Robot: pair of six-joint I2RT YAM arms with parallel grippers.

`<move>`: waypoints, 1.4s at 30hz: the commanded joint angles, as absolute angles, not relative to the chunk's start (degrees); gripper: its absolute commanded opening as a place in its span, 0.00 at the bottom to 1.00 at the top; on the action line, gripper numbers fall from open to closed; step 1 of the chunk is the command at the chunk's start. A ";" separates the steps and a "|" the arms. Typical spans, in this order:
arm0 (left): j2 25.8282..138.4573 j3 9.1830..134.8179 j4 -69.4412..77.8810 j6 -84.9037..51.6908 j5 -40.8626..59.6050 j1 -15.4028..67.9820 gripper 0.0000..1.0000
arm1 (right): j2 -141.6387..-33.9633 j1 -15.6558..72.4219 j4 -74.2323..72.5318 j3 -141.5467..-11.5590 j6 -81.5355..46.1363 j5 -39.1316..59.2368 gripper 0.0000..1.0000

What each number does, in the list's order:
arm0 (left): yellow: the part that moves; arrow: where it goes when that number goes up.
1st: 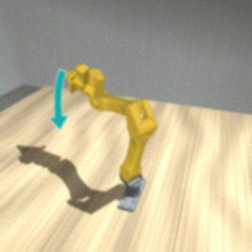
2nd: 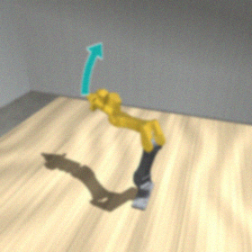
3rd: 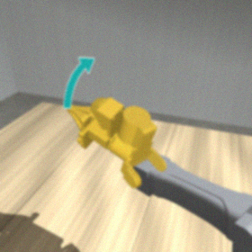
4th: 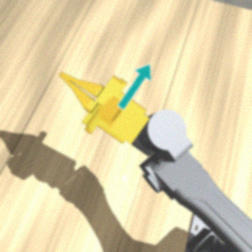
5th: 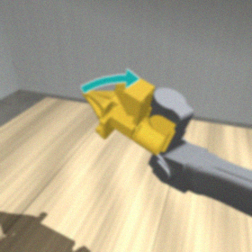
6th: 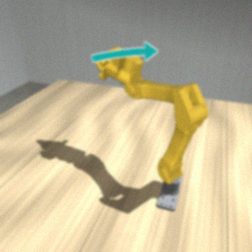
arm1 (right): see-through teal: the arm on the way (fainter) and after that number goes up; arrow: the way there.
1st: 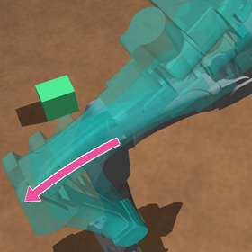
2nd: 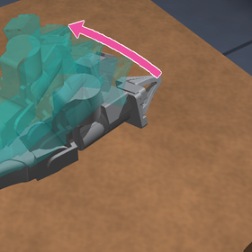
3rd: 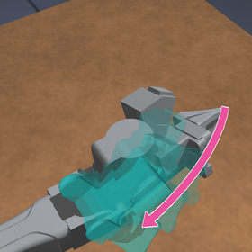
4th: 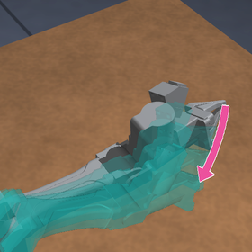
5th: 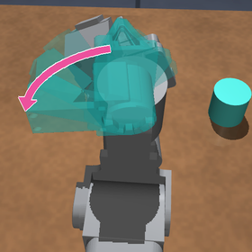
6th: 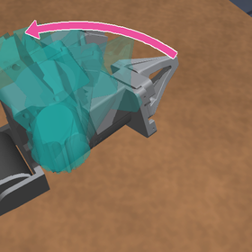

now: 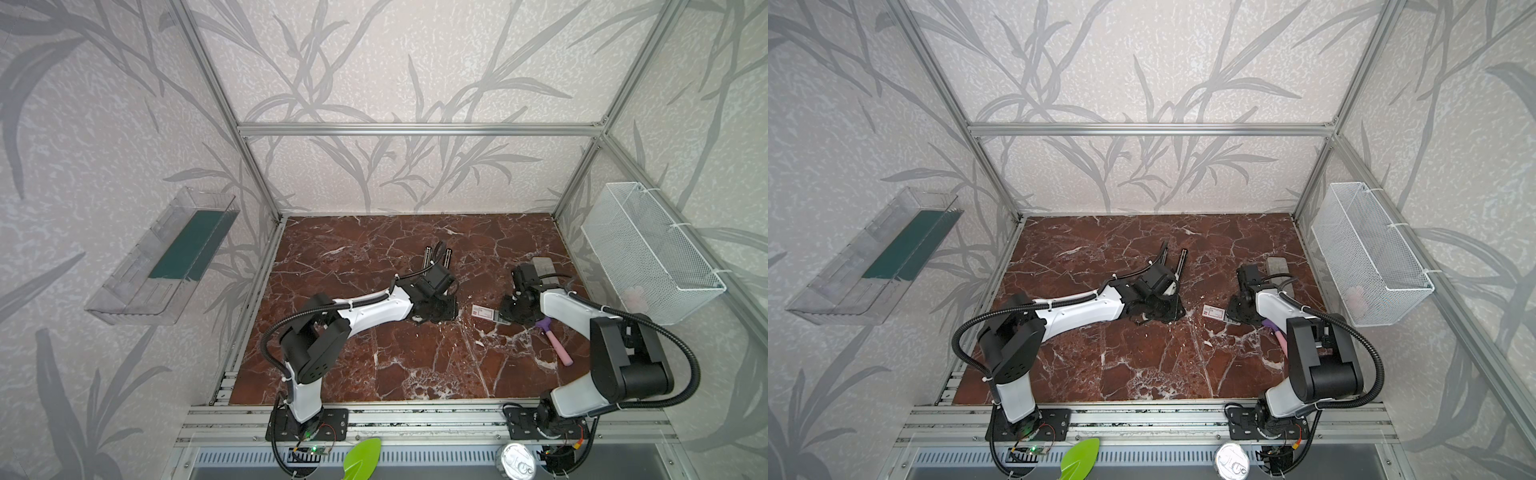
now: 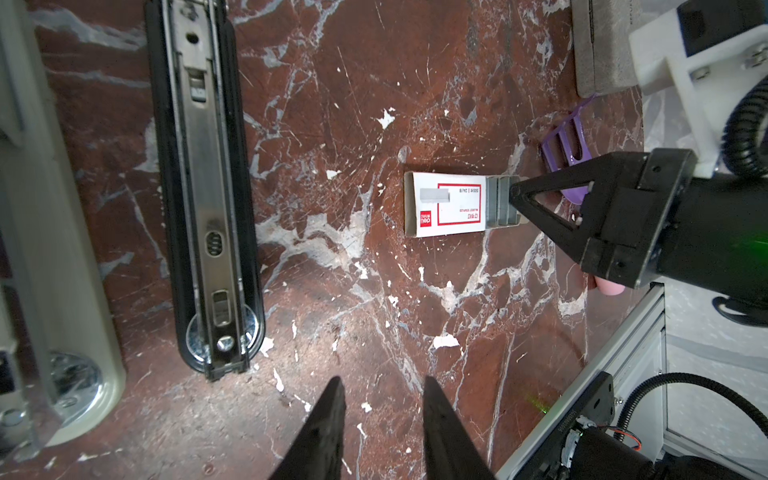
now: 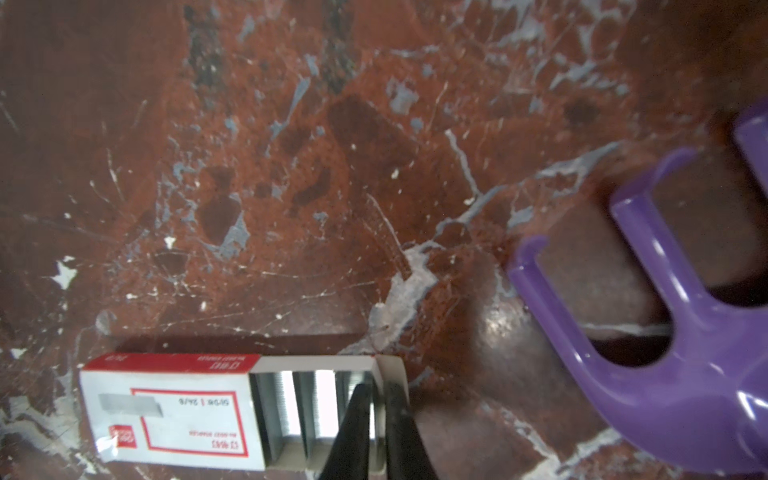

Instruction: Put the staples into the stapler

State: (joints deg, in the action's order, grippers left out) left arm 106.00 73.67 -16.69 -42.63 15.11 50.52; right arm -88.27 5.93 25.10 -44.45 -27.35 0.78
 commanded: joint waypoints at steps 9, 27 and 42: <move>103.56 74.79 -17.16 -42.73 14.66 50.63 0.34 | -86.63 5.67 27.18 -44.62 -25.96 1.66 0.00; 90.65 69.18 -20.38 -38.94 11.96 46.73 0.38 | -74.83 5.71 32.07 -48.34 -22.87 4.28 0.00; 90.35 66.75 -18.65 -40.69 13.36 46.06 0.38 | -87.58 5.36 28.12 -48.35 -24.03 11.65 0.00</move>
State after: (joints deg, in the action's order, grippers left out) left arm 91.57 67.11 -19.22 -40.38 13.23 46.04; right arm -86.83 5.61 28.53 -47.20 -24.01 8.60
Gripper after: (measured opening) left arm 0.381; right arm 0.045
